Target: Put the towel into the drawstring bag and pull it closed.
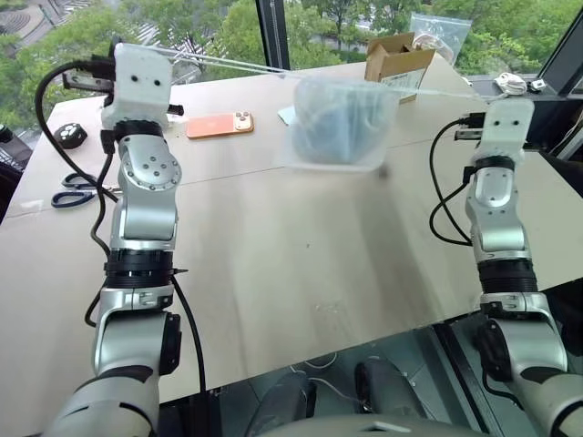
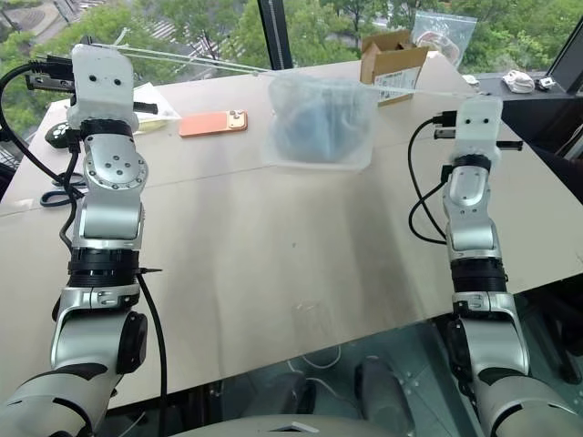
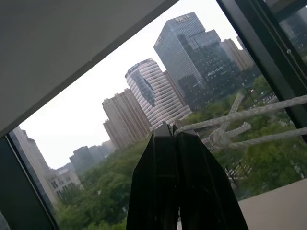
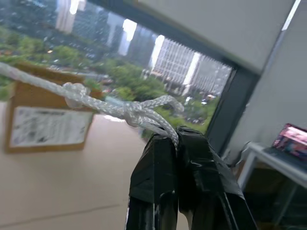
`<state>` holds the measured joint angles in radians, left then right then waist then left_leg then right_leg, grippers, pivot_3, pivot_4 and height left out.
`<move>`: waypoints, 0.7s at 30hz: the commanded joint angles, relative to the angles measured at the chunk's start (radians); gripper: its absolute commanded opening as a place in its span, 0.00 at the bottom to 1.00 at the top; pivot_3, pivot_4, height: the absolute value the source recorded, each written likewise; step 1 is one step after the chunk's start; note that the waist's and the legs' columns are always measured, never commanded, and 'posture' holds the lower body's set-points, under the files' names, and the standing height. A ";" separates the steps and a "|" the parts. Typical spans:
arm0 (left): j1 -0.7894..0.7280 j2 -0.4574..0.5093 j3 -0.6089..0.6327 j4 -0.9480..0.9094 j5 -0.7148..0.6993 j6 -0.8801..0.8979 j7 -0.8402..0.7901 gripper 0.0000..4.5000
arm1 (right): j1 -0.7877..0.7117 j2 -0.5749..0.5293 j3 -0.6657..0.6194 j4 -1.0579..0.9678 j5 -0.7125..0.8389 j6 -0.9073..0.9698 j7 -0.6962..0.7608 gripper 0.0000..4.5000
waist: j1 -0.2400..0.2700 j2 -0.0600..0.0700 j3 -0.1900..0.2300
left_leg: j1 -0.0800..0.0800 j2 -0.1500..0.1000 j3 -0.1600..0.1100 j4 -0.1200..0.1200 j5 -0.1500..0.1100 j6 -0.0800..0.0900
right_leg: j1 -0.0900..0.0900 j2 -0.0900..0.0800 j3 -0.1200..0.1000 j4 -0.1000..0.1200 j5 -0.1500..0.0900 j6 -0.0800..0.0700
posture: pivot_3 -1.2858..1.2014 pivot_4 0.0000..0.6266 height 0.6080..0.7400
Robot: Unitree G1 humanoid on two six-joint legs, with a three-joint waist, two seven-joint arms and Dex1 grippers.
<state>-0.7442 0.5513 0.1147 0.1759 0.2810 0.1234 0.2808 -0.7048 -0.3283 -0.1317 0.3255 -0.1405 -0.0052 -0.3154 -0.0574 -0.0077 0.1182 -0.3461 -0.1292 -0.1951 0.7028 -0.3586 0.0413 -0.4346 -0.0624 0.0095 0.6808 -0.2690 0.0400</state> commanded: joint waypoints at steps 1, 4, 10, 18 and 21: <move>-0.026 0.015 0.170 0.035 -0.044 0.030 0.103 0.01 | 0.009 -0.047 -0.130 -0.022 0.002 0.009 -0.105 0.00 | -0.003 0.000 0.000 | 0.000 0.000 0.000 0.000 0.000 0.000 | 0.000 0.000 0.000 0.000 0.000 0.000 | 0.52 0.24 1.00; -0.015 0.001 0.238 0.067 -0.081 0.066 0.159 0.01 | 0.015 -0.043 -0.182 -0.014 0.032 0.030 -0.164 0.00 | -0.007 0.000 0.000 | 0.000 0.000 0.001 0.000 0.000 0.000 | 0.000 0.000 0.001 0.000 0.000 0.000 | 0.52 0.24 1.00; 0.007 0.002 0.270 0.106 -0.112 0.072 0.215 0.01 | 0.013 -0.012 -0.254 0.014 0.116 0.064 -0.239 0.00 | -0.009 0.000 0.000 | 0.000 0.000 0.001 0.000 0.000 0.000 | 0.000 0.000 0.001 0.000 0.000 0.000 | 0.52 0.24 1.00; -0.015 -0.121 0.166 0.135 -0.422 -0.020 -0.236 0.01 | -0.012 0.051 -0.041 0.012 0.392 0.119 0.432 0.00 | -0.011 0.000 -0.001 | 0.000 0.000 0.001 0.001 0.000 0.000 | 0.000 0.000 0.002 0.000 0.000 0.000 | 0.52 0.24 1.00; 0.051 -0.148 0.053 0.023 -0.578 0.114 -0.572 0.01 | 0.066 -0.001 0.103 -0.136 0.466 0.252 0.754 0.00 | -0.007 0.000 -0.001 | -0.002 0.000 0.000 0.002 0.000 0.000 | 0.000 -0.001 0.001 0.000 0.000 0.000 | 0.52 0.24 1.00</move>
<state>-0.7233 0.4088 0.2397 0.2929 -0.2016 0.1706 -0.0979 -0.6653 -0.2938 -0.1012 0.3079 0.2797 0.1920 0.2507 -0.0648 -0.0077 0.1174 -0.3504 -0.1290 -0.1955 0.7050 -0.3586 0.0415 -0.4340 -0.0635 0.0101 0.6807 -0.2687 0.0405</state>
